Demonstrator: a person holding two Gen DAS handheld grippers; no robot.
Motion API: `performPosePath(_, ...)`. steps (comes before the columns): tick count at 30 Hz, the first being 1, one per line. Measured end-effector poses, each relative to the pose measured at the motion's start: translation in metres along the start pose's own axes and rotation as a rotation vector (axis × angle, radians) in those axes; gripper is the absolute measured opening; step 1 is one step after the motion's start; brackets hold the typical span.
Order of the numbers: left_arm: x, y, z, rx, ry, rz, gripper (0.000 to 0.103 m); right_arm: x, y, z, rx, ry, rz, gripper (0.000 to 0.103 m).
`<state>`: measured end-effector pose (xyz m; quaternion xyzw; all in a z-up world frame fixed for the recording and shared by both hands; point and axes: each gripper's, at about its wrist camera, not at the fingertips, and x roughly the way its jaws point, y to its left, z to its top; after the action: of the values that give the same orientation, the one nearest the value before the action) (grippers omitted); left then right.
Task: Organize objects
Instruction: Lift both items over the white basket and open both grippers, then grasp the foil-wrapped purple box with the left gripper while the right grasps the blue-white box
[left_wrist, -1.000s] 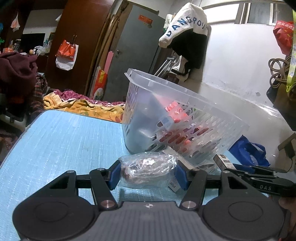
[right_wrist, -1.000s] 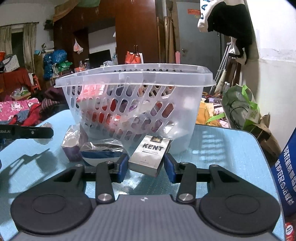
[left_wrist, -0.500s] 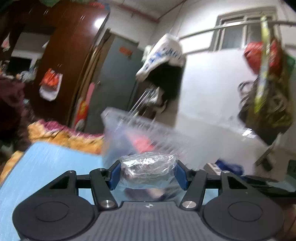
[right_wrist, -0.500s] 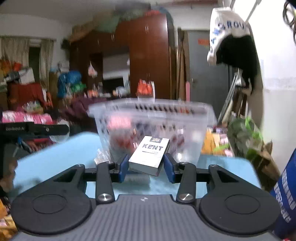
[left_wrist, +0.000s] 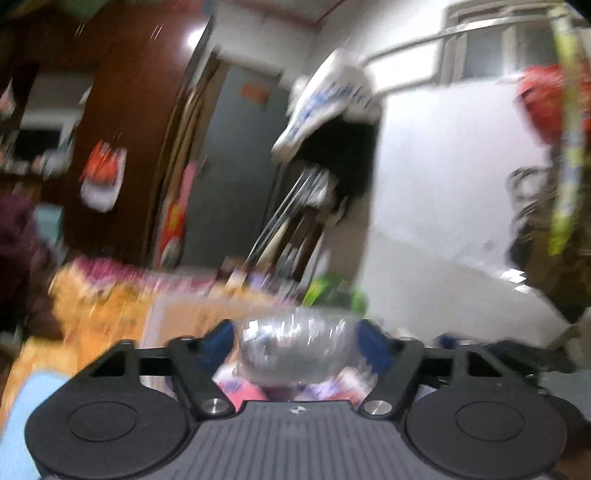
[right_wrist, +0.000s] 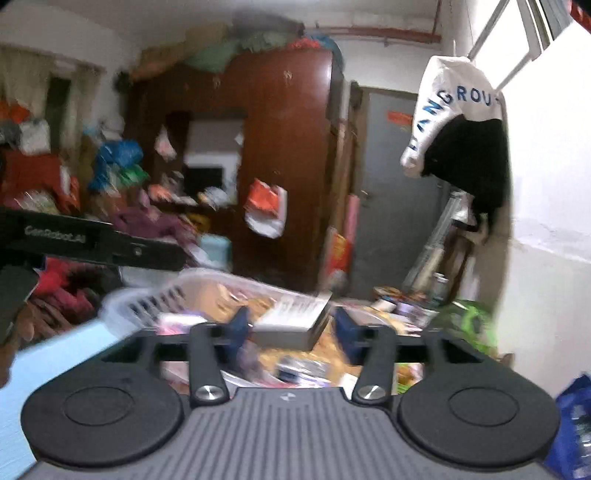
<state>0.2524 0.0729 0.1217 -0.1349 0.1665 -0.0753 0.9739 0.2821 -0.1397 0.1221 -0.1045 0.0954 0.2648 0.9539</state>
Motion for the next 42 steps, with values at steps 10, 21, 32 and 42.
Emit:
performPosePath(10,-0.064,0.022,-0.076,0.018,-0.013,-0.03,0.099,-0.04,0.021,-0.067,0.041,0.083,0.151,0.103)
performPosePath(21,-0.045,0.055,-0.107,-0.057,0.081,0.03,0.099,0.025,0.054,-0.097,0.034,0.309,0.224,0.091)
performPosePath(32,-0.014,0.025,-0.12,0.015,0.18,0.087,0.098,-0.011,0.022,-0.111,0.078,0.261,0.143,0.073)
performPosePath(42,0.0,0.015,-0.122,0.028,0.229,0.127,0.063,-0.02,0.004,-0.112,0.114,0.226,0.125,0.073)
